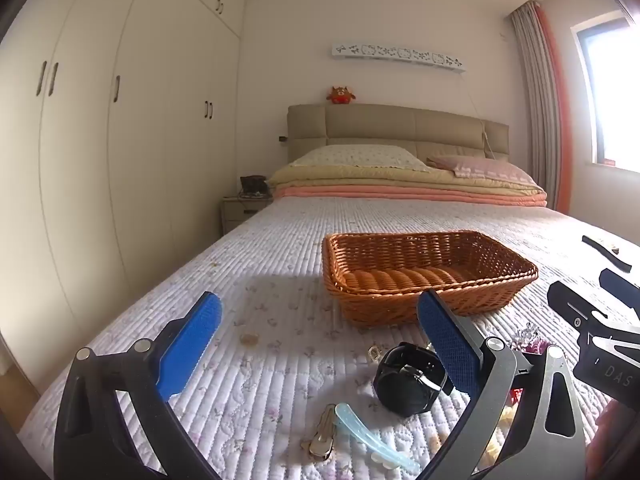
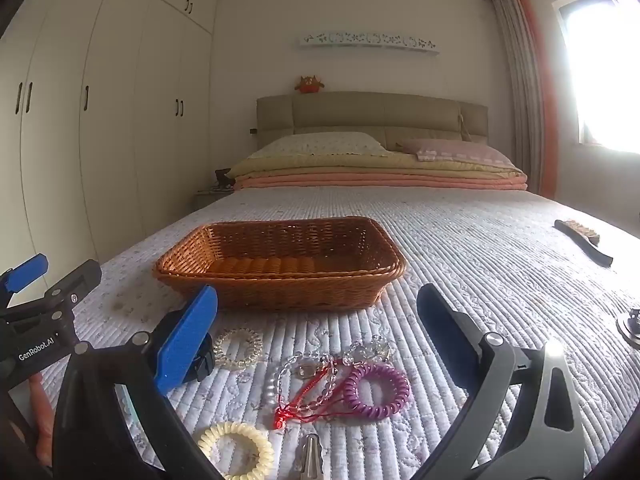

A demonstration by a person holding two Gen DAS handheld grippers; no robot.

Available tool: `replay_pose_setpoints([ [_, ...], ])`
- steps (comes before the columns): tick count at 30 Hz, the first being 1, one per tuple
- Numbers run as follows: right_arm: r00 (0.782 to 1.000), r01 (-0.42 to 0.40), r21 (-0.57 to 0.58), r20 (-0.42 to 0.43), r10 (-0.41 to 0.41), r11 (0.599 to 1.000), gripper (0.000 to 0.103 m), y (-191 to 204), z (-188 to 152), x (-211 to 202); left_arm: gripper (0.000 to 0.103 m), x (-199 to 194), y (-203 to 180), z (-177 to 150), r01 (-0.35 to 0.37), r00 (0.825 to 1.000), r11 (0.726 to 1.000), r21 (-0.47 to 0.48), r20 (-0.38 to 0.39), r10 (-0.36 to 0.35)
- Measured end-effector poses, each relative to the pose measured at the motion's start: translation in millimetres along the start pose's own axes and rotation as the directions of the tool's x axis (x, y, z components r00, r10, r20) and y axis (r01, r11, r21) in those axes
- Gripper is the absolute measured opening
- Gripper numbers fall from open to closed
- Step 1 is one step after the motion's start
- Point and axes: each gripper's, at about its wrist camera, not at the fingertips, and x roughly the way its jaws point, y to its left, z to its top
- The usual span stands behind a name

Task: Organize jewelry

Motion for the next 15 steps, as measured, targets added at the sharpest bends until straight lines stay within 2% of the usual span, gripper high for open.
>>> replay_pose_setpoints([
  [15,1.000,0.002,0.000,0.001,-0.002,1.000,0.096,-1.2,0.8,-0.9,0.095,-1.9,-2.5,5.3,0.000,1.000,1.000,0.002,-0.001,0.000],
])
